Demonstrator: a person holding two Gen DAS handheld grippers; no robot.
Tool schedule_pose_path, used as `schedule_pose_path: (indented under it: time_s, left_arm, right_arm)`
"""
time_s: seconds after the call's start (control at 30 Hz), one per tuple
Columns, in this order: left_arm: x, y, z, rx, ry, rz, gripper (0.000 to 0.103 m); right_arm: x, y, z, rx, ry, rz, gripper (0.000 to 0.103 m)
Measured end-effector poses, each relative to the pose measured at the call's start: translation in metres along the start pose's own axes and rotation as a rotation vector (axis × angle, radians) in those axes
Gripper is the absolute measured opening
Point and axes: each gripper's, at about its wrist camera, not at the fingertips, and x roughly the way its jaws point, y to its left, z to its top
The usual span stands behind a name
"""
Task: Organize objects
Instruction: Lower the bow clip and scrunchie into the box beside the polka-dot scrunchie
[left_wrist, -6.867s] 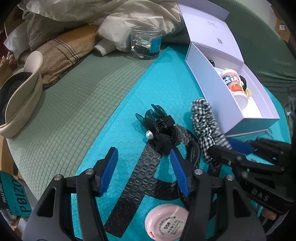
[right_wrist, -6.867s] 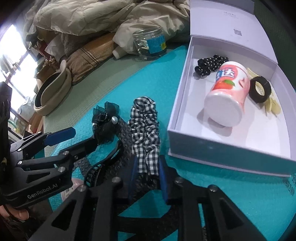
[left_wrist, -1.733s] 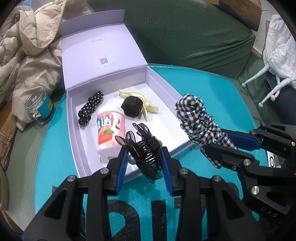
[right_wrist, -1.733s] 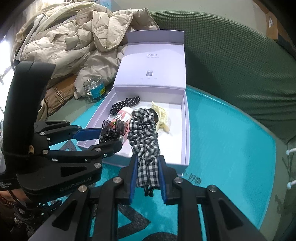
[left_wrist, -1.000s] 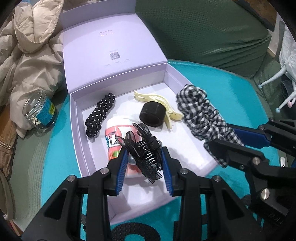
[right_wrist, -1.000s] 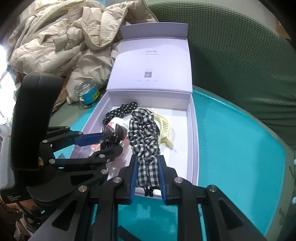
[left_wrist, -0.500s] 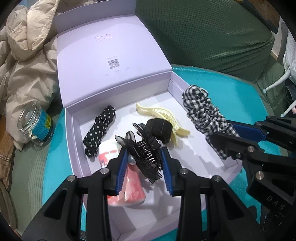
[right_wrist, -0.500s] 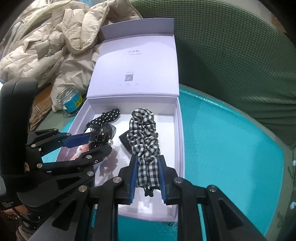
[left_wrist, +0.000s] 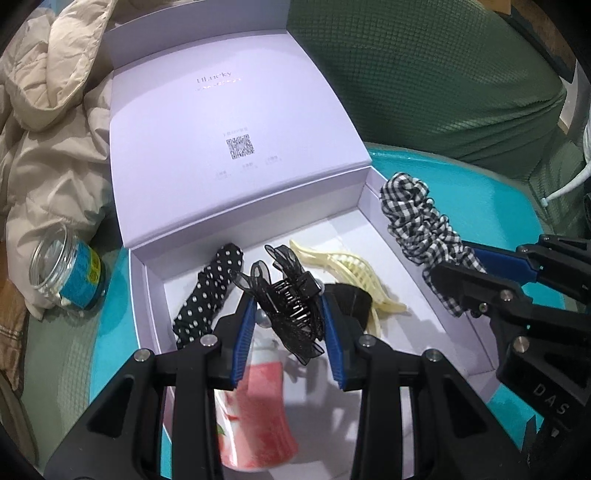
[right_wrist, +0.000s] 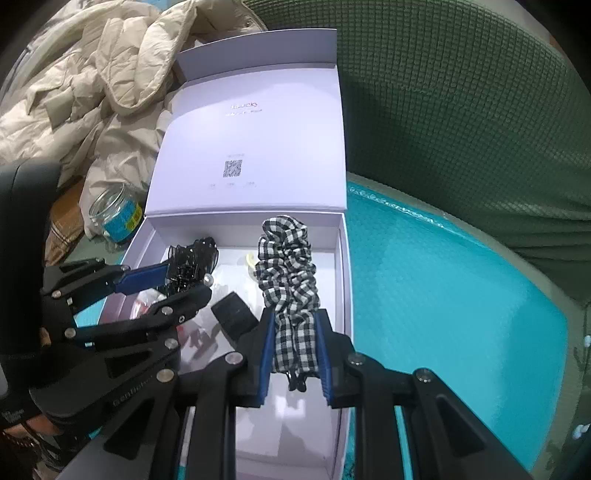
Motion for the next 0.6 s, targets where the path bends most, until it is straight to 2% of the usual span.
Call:
schedule_pose_path:
  time_s: [0.33, 0.6]
  left_arm:
    - [0.021, -0.007, 0.008, 0.009, 0.041, 0.008, 0.034]
    - [0.027, -0.006, 0.009, 0.005, 0.031, 0.034, 0.034]
  right_arm:
    - [0.016, -0.009, 0.007, 0.009, 0.012, -0.008, 0.021]
    - [0.025, -0.004, 0.008, -0.012, -0.034, 0.028, 0.021]
